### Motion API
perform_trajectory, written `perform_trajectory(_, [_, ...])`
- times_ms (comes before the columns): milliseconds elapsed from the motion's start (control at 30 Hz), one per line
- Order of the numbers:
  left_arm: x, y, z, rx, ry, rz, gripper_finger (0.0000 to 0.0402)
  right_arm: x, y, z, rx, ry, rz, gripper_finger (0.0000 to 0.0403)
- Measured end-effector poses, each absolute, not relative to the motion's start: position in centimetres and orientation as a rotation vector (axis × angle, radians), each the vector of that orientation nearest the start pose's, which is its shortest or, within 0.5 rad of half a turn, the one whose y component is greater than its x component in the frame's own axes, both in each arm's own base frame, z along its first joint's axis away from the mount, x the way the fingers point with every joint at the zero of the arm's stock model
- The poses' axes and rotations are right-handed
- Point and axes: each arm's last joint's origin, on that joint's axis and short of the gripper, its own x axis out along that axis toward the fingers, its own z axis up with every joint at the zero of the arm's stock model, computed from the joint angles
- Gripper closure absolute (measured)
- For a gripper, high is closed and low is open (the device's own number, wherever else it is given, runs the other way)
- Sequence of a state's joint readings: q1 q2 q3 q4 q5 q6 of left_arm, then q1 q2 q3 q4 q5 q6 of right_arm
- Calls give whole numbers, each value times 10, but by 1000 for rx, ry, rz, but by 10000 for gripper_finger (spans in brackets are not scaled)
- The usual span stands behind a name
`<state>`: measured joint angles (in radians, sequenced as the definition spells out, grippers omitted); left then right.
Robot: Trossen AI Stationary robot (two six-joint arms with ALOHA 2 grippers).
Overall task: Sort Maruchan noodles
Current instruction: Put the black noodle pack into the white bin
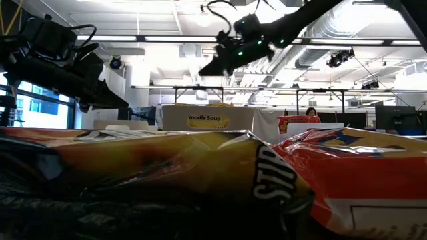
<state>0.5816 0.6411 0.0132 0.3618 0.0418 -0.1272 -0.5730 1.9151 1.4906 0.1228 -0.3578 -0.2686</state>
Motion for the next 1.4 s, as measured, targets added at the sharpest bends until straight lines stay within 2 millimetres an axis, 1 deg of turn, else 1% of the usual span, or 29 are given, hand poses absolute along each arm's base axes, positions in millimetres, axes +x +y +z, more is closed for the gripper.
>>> perform_trajectory(133, [114,73,141,-206,222,553,401,402,-224,267,-141,213,-157,403])
perform_trajectory(267, [114,73,141,-206,223,553,401,411,-213,274,-164,116,-140,403])
perform_trajectory(400, [114,73,140,-207,226,553,401,417,-207,275,-201,79,-164,403])
perform_trajectory(467, [114,73,140,-208,227,553,401,422,-206,268,-196,80,-166,403])
perform_trajectory(567, [114,73,140,-208,227,553,401,432,-203,251,-173,75,-156,403])
perform_trajectory(667, [113,73,140,-208,229,553,401,442,-197,238,-159,41,-137,403])
perform_trajectory(733, [113,73,140,-209,229,553,401,446,-192,235,-152,21,-125,403])
perform_trajectory(867, [113,73,140,-210,230,553,401,449,-185,238,-177,-13,-113,403])
perform_trajectory(1033, [113,73,139,-213,240,554,401,445,-193,238,-187,-25,-131,403])
perform_trajectory(1133, [113,73,138,-215,246,554,401,435,-190,227,-182,-125,-142,403])
perform_trajectory(1267, [113,73,138,-215,246,554,401,406,-182,201,-108,-277,-154,403])
perform_trajectory(1333, [113,73,138,-215,245,554,401,389,-177,187,-90,-332,-198,403])
perform_trajectory(1400, [113,73,138,-215,246,554,401,375,-170,179,-92,-365,-237,403])
